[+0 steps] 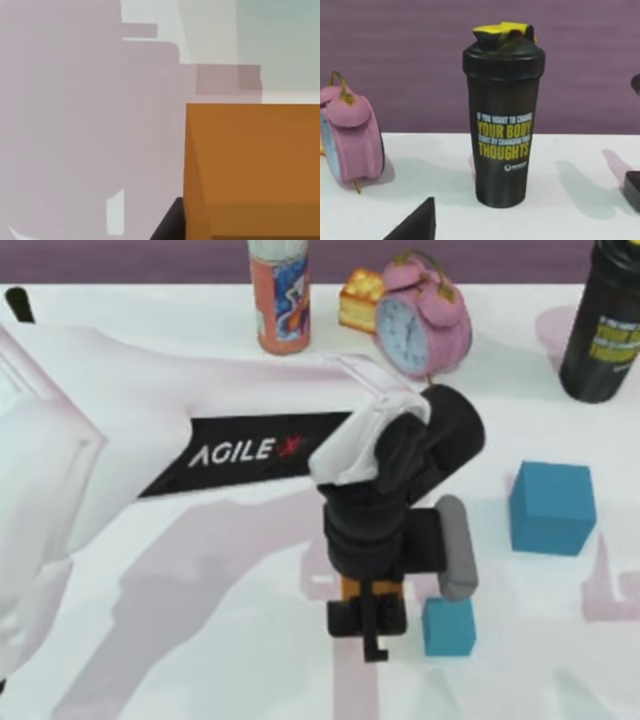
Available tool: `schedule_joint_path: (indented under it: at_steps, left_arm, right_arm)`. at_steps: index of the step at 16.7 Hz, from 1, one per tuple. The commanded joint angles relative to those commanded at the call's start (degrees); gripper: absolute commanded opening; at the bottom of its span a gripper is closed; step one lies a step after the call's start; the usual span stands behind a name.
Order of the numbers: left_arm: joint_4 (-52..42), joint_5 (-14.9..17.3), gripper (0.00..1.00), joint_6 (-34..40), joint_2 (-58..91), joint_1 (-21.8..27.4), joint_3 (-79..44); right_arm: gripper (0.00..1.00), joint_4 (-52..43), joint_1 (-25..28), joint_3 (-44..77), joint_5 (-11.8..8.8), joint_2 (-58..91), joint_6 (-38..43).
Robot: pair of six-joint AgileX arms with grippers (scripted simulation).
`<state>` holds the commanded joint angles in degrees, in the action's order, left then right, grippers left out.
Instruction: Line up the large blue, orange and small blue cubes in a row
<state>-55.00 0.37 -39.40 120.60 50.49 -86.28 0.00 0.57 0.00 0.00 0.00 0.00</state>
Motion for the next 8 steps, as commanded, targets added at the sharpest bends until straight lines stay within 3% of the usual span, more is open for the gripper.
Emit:
schedule_joint_path:
  at_steps: [6, 8]
  left_arm:
    - [3.3, 0.0, 0.00, 0.0, 1.5, 0.3, 2.1]
    - [3.3, 0.0, 0.15, 0.0, 1.5, 0.3, 2.1]
  right_arm:
    - [1.00, 0.0, 0.0, 0.0, 0.0, 0.0, 0.0]
    - [1.00, 0.0, 0.0, 0.0, 0.0, 0.0, 0.0]
